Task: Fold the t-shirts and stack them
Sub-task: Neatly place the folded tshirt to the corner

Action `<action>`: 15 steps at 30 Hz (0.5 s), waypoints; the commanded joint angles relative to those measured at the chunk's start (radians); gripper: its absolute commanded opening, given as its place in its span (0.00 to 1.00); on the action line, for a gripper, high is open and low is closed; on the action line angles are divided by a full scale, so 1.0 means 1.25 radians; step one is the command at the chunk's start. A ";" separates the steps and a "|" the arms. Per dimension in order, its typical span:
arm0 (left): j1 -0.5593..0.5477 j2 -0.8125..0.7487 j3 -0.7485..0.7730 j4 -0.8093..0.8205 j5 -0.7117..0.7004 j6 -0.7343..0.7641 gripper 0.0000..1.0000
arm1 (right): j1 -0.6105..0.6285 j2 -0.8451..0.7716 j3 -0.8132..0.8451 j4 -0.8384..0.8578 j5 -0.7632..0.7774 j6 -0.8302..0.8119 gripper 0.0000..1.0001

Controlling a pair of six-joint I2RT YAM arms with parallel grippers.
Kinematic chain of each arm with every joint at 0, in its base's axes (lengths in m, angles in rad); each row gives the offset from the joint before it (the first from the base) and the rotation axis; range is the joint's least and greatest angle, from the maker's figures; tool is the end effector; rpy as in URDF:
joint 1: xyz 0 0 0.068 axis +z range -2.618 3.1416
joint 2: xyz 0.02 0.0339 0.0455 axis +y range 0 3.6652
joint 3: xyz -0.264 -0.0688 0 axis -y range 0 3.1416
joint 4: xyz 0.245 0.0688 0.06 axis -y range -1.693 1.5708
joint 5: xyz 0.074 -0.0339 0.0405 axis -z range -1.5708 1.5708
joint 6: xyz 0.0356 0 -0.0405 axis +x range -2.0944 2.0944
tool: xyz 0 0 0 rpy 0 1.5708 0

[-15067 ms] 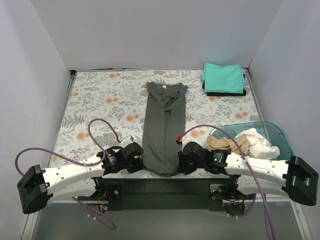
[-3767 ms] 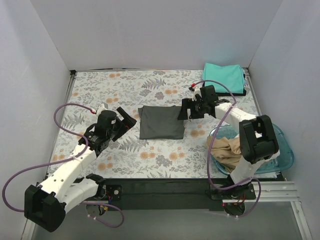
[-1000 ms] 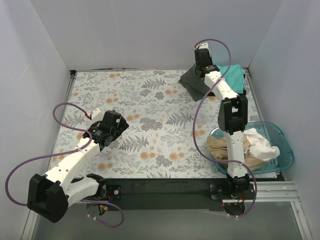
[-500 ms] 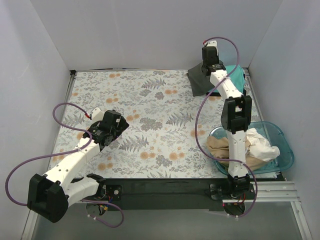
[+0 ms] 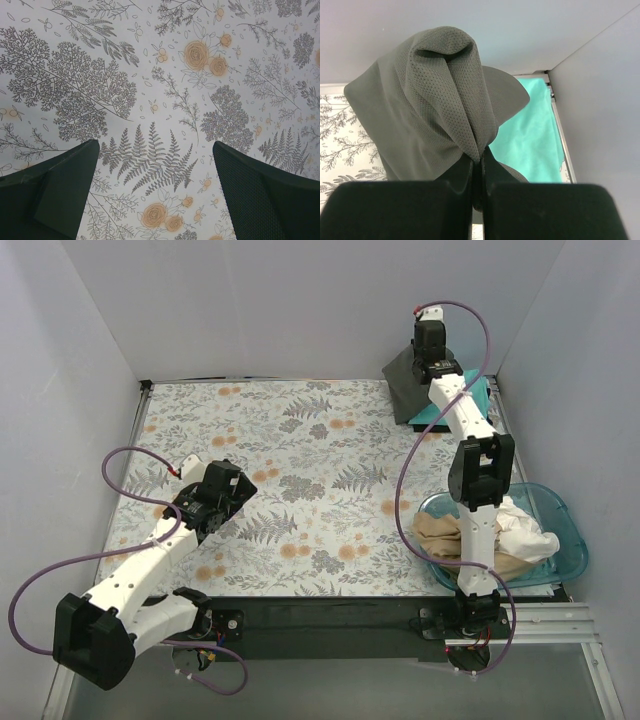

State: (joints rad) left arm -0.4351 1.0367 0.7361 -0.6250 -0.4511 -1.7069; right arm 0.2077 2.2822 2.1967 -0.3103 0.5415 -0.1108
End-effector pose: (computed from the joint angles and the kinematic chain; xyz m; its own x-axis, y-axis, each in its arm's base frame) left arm 0.1890 -0.0707 0.2408 -0.0420 -0.9637 -0.2635 -0.7371 0.2079 -0.6431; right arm 0.5302 0.0930 0.3120 -0.4069 -0.1826 -0.8951 0.2452 0.9221 -0.2995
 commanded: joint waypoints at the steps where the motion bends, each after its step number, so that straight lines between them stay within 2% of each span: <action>1: -0.002 -0.024 0.021 -0.004 -0.013 -0.002 0.97 | -0.016 -0.073 0.038 0.061 0.002 -0.011 0.01; 15: -0.002 -0.012 0.021 0.002 0.000 0.000 0.98 | -0.035 -0.127 0.013 0.051 -0.045 -0.011 0.01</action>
State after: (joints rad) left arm -0.4351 1.0286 0.7361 -0.6243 -0.4427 -1.7069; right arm 0.1757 2.2124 2.1963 -0.3084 0.5079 -0.1307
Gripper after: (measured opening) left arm 0.973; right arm 0.044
